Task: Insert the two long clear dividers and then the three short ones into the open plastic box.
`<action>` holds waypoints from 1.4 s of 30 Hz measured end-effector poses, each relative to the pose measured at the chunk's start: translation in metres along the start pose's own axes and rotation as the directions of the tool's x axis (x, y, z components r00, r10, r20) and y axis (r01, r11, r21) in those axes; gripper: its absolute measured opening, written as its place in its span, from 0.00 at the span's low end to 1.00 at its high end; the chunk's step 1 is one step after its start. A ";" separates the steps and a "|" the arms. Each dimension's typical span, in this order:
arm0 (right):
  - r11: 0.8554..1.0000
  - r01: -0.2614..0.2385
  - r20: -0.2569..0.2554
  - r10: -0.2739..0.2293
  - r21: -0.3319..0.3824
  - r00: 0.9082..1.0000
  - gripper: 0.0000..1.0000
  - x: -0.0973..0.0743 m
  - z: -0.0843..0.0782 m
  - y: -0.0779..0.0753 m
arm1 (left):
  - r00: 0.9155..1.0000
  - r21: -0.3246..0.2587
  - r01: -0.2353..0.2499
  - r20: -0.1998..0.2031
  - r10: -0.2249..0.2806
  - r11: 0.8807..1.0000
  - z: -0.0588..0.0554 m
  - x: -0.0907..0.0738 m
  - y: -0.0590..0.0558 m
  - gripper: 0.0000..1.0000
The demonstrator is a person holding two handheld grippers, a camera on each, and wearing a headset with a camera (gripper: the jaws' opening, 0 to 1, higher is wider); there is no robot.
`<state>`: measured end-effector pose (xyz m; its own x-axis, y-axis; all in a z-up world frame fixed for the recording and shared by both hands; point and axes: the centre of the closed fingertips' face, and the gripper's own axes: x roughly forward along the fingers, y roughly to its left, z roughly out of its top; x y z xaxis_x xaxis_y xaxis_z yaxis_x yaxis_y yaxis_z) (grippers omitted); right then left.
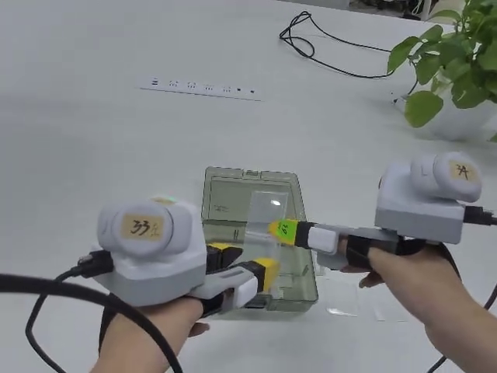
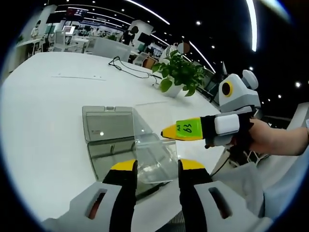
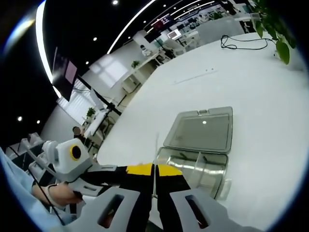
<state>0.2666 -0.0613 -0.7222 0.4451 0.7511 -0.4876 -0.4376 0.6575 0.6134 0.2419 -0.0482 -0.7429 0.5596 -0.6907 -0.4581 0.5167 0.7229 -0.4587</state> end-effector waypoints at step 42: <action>0.949 0.289 -0.455 -0.203 0.128 0.867 0.02 0.014 -0.002 -0.015 | 0.989 0.521 0.146 -0.090 -0.116 0.841 -0.004 -0.028 0.041 0.97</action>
<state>0.2783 -0.0605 -0.7393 0.1198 0.5451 -0.8298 -0.1863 0.8333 0.5205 0.2455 0.0008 -0.7519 0.4355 -0.7687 -0.4685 0.8535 0.5180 -0.0563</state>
